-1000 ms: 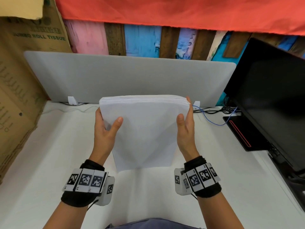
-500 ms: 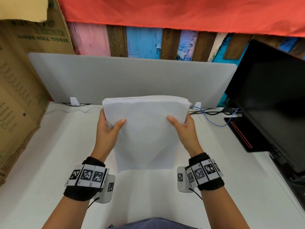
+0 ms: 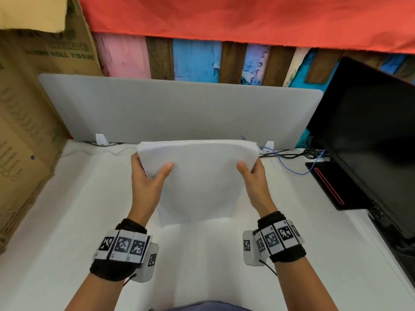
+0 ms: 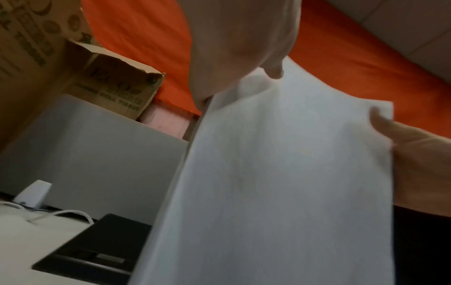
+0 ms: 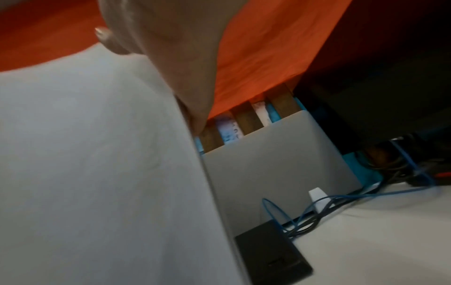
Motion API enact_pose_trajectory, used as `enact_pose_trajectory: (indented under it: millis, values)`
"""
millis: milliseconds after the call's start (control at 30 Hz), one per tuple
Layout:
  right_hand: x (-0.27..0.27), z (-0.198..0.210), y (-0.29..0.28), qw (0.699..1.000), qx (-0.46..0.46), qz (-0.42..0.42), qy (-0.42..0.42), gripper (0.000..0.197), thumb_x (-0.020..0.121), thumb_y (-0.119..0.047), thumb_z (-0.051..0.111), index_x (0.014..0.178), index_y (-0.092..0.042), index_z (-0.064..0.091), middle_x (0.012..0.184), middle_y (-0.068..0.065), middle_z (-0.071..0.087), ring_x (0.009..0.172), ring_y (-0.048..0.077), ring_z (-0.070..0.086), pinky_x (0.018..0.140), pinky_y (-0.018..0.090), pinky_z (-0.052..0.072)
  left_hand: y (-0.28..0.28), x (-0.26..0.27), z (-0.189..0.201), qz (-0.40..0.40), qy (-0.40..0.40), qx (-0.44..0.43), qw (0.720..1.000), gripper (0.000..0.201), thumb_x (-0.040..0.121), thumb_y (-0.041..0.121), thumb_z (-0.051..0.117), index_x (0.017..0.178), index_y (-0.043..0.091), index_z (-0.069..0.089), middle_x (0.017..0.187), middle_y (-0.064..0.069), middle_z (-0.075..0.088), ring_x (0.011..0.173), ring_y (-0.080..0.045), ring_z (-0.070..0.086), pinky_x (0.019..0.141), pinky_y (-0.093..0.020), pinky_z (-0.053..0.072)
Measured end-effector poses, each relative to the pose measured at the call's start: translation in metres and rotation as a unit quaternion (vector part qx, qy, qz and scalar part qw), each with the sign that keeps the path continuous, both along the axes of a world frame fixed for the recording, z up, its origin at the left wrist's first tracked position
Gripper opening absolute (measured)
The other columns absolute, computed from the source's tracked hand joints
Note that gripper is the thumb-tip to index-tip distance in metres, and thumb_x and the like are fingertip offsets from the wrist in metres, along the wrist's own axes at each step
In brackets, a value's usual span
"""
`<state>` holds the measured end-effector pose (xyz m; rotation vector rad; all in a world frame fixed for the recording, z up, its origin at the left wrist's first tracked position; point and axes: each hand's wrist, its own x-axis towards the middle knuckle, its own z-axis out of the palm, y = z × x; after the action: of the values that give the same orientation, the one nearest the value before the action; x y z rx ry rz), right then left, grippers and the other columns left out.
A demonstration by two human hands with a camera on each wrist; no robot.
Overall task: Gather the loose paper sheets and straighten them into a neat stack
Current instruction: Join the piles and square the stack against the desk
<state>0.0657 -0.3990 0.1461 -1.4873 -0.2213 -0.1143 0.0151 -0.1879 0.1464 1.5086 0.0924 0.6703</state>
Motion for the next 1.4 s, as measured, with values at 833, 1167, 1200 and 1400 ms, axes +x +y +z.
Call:
enact_pose_trajectory:
  millis: [833,1167,1200,1400]
  values:
    - [-0.005,-0.019,-0.008,0.990,0.108,-0.087,-0.033,0.024,0.095,-0.016,0.048,0.102,-0.030,0.067,0.096,-0.008,0.069,0.080,0.006,0.059,0.068,0.021,0.049,0.015,0.016,-0.011,-0.030,0.039,-0.012,0.999,0.046,0.082,0.008,0.065,0.120,0.023,0.043,0.106,0.013,0.058,0.087,0.013,0.061,0.068,-0.008,0.050]
    - [-0.001,-0.008,-0.012,0.981,0.162,-0.095,-0.043,0.022,0.081,-0.011,0.064,0.072,-0.029,0.074,0.077,-0.013,0.073,0.069,0.003,0.065,0.059,0.018,0.052,0.013,0.015,-0.011,-0.024,0.038,-0.010,0.999,0.043,0.083,0.007,0.063,0.119,0.021,0.044,0.104,0.014,0.059,0.085,0.013,0.062,0.067,-0.008,0.050]
    - [-0.001,-0.008,-0.012,0.982,0.156,-0.097,-0.038,0.034,0.086,-0.001,0.057,0.071,-0.028,0.073,0.076,-0.013,0.072,0.068,0.003,0.065,0.059,0.018,0.052,0.013,0.016,-0.011,-0.024,0.036,-0.008,0.999,0.043,0.083,0.007,0.063,0.119,0.020,0.044,0.104,0.014,0.059,0.085,0.013,0.062,0.068,-0.008,0.050]
    - [-0.004,0.002,-0.013,0.986,0.132,-0.097,-0.034,0.024,0.092,0.003,0.046,0.084,-0.015,0.062,0.064,-0.018,0.068,0.059,-0.003,0.060,0.057,0.015,0.051,0.016,0.015,-0.013,-0.033,0.035,-0.002,0.999,0.043,0.083,0.007,0.063,0.119,0.022,0.044,0.105,0.013,0.059,0.087,0.012,0.062,0.069,-0.009,0.051]
